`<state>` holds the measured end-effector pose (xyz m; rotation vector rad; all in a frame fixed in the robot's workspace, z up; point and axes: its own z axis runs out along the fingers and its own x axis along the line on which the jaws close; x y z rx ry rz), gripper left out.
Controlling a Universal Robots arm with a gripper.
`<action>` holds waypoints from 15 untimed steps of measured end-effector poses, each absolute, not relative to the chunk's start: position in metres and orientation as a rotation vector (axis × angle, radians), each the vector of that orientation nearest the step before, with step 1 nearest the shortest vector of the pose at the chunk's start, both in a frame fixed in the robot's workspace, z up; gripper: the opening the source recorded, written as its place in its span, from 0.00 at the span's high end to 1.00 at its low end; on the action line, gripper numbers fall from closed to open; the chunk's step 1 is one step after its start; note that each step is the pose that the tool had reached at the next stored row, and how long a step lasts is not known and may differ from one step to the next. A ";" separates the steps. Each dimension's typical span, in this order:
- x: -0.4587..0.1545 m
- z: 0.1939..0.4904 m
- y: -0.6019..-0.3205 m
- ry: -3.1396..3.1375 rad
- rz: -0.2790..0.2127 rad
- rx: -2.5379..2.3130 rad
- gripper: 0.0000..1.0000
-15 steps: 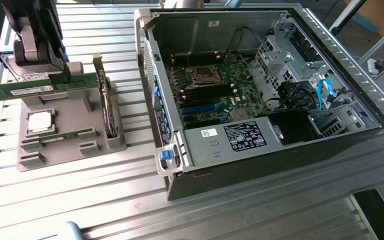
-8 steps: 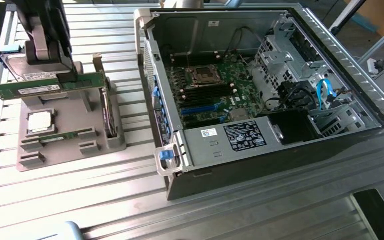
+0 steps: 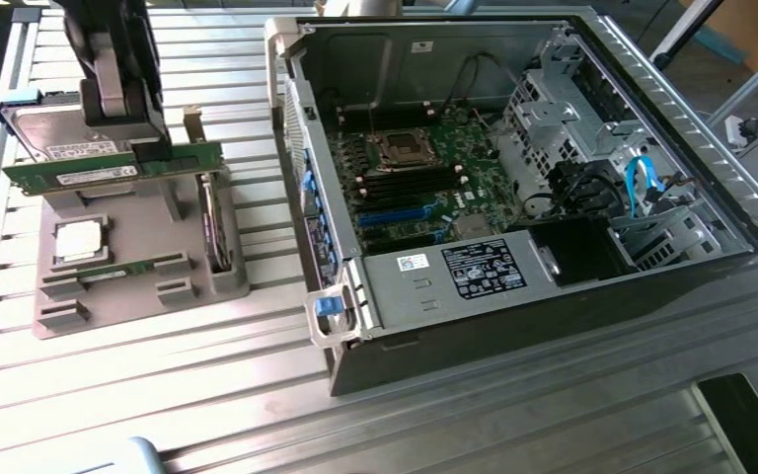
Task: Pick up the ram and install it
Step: 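Pick up the ram and move it above insertion slot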
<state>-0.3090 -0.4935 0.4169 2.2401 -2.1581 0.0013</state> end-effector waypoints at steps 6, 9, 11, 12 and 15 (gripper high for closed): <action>-0.302 0.417 -0.493 -2.158 0.001 2.240 0.88; -0.297 0.417 -0.494 -2.158 0.001 2.240 0.88; -0.294 0.417 -0.494 -2.158 0.001 2.240 0.88; -0.292 0.417 -0.494 -2.158 0.001 2.240 0.88; -0.287 0.417 -0.494 -2.158 0.001 2.240 0.88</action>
